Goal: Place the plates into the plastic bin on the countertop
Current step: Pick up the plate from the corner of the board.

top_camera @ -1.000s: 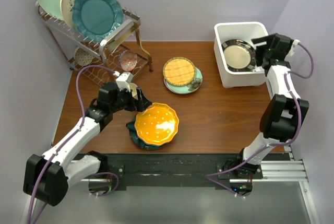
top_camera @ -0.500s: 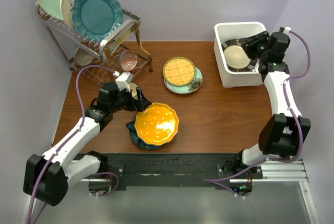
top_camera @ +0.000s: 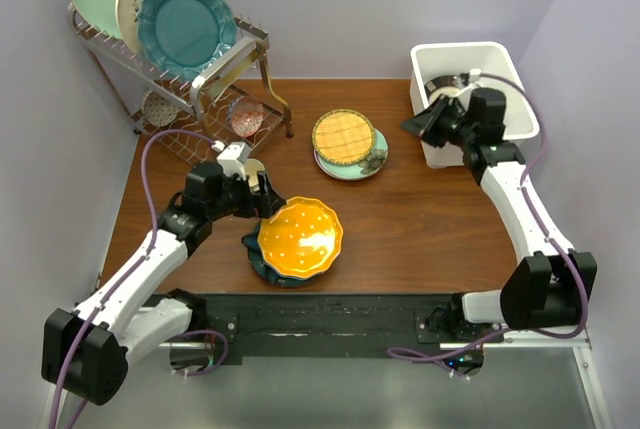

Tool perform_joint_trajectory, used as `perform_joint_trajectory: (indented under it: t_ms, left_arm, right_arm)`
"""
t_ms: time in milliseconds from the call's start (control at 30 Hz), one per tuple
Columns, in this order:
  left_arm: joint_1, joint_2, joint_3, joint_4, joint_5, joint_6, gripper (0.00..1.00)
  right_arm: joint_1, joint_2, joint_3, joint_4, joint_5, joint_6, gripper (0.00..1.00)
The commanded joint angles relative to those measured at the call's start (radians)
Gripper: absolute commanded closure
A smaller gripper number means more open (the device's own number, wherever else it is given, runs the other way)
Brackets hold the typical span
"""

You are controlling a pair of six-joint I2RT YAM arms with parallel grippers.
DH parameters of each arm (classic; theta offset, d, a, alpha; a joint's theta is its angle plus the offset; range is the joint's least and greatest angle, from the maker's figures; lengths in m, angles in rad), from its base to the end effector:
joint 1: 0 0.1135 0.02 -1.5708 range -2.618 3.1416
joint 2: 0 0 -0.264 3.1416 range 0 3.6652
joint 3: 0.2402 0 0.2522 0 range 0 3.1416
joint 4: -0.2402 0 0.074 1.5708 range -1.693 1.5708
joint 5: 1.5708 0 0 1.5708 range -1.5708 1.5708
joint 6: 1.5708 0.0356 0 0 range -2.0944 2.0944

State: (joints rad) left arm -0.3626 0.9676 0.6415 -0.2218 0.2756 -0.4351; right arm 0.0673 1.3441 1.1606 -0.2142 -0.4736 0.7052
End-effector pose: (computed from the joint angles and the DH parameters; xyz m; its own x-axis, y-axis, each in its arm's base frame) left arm 0.1966 -0.0849 0.2529 -0.6771 -0.1769 -0.7143 0.3012 0.8190 -0.4883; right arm 0.3081 0.0370 0.3441 -0.6050 0.5374 -0.5876 -0.1146 0.6715 0.7321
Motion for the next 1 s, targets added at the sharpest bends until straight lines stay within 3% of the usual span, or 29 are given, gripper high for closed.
perform_joint_trajectory:
  t_ms: [0,267,533,833,967]
  left_arm:
    - [-0.006,-0.038,0.015,-0.031,-0.022,-0.011,0.00]
    - [-0.006,-0.041,0.010,-0.094,-0.038,-0.027,0.00]
    - [-0.006,0.016,0.020,-0.131,-0.039,-0.042,0.00]
    - [-0.006,0.040,0.018,-0.139,-0.033,-0.050,0.01]
    - [-0.007,0.054,0.014,-0.133,-0.024,-0.050,0.01]
  right_arm:
    - [0.089,-0.065,-0.071,-0.059,-0.007,-0.099,0.91]
    - [0.278,-0.085,-0.252,0.004,0.007,-0.076,0.91]
    - [0.452,-0.028,-0.295,0.019,0.041,-0.067,0.88]
    - [0.517,0.007,-0.317,-0.005,0.111,-0.062,0.84]
    - [0.517,0.001,-0.326,-0.013,0.121,-0.069,0.77]
